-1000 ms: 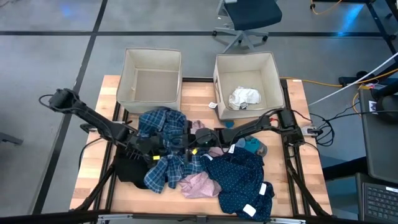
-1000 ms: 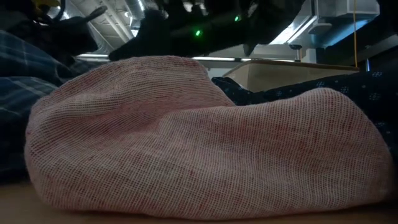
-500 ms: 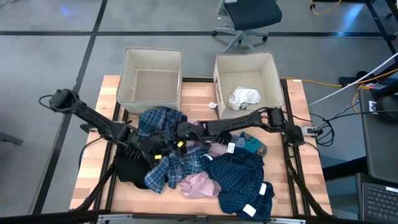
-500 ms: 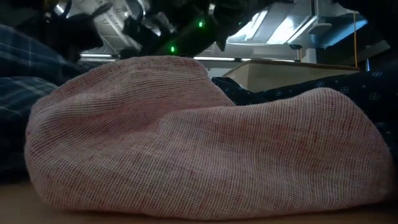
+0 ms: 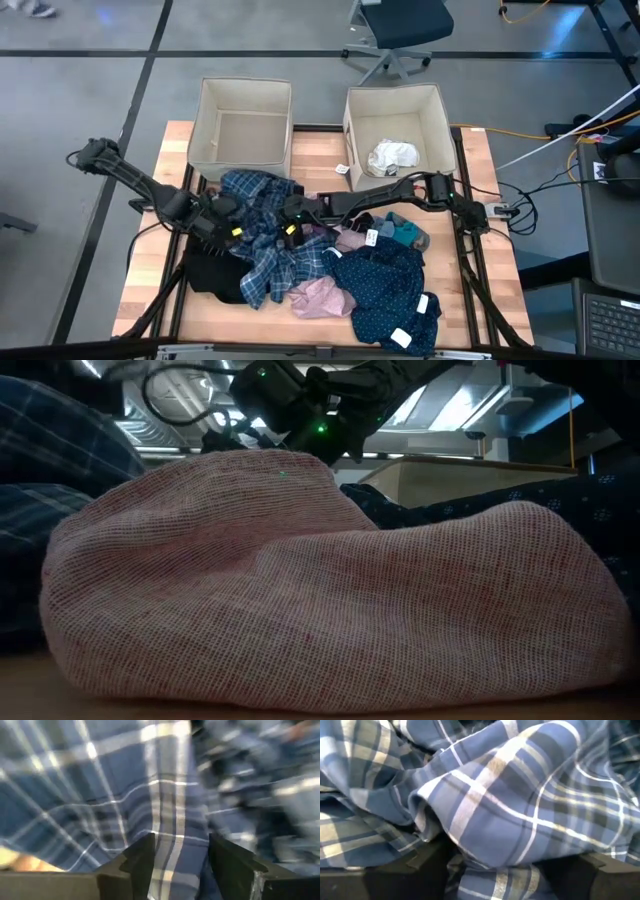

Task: Sort clothes
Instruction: Put the blue checkered polo shirt into the left brown laundry organizer

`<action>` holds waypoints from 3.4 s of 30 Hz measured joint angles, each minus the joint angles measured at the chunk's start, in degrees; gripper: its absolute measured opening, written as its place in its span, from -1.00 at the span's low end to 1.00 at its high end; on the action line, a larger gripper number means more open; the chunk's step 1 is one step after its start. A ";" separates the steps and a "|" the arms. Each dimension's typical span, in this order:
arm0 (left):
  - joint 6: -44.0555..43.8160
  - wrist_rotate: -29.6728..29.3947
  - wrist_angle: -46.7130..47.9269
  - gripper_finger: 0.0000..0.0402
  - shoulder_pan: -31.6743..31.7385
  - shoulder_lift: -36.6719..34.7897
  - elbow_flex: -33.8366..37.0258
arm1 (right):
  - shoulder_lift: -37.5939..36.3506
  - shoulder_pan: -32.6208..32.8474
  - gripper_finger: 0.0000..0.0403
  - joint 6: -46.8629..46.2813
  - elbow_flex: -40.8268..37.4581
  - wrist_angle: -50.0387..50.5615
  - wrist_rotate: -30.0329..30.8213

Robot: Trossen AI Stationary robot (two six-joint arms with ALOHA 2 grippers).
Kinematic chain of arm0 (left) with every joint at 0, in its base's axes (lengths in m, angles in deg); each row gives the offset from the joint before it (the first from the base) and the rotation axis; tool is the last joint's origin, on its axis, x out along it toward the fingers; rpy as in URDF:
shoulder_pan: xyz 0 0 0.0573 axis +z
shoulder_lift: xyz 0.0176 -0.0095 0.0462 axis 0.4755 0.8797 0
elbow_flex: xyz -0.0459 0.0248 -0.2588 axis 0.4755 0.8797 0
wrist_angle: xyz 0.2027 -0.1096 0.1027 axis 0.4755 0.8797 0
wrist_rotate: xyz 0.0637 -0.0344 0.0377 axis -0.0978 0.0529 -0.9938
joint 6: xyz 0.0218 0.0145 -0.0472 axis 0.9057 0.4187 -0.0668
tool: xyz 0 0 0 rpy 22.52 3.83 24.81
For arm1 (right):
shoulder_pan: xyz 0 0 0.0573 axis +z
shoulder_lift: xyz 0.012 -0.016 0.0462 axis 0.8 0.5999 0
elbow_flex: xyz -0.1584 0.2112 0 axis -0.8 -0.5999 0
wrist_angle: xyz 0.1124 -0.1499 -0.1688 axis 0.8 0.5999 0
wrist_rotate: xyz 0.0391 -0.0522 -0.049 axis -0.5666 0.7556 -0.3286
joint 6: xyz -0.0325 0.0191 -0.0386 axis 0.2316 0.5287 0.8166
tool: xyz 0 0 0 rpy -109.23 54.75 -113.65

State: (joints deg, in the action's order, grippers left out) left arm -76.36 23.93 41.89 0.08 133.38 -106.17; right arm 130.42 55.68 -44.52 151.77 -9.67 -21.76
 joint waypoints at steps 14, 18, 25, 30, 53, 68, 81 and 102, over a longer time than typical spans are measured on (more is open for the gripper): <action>12.37 -0.38 -57.52 -0.14 3.39 0.57 26.87 | 1.39 -0.38 0.38 4.75 -0.01 -10.59 -1.33; 15.56 -0.29 -61.08 -0.14 4.40 0.57 27.33 | 4.22 -0.78 0.38 5.91 -0.08 -12.60 -1.48; 18.84 -0.37 -64.71 -0.14 4.65 0.57 27.29 | 8.67 -1.56 0.34 5.27 0.28 -12.88 -1.44; 19.57 0.22 -65.09 -0.14 4.65 0.37 26.63 | 9.61 -1.75 0.02 4.44 0.27 -12.30 -1.42; 0.37 -3.28 -12.53 -0.14 -10.36 -4.22 5.50 | 2.96 -0.81 -0.86 11.89 -0.44 -8.22 3.58; -3.13 -13.09 -12.96 -0.14 -23.45 -4.21 5.50 | -11.48 -0.74 -0.86 14.75 -0.24 -5.11 3.05; -3.66 -14.84 -12.36 -0.14 -25.31 -4.20 5.52 | -21.91 -2.59 -0.86 18.10 -0.17 -6.34 6.15; -3.68 -19.02 -12.58 -0.14 -25.27 -4.20 5.54 | -22.03 -14.18 -0.85 20.93 11.65 -26.21 -5.66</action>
State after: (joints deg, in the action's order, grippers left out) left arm -80.04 4.90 29.31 -25.19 129.19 -100.63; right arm 108.40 41.50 -23.60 163.42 -35.88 -27.42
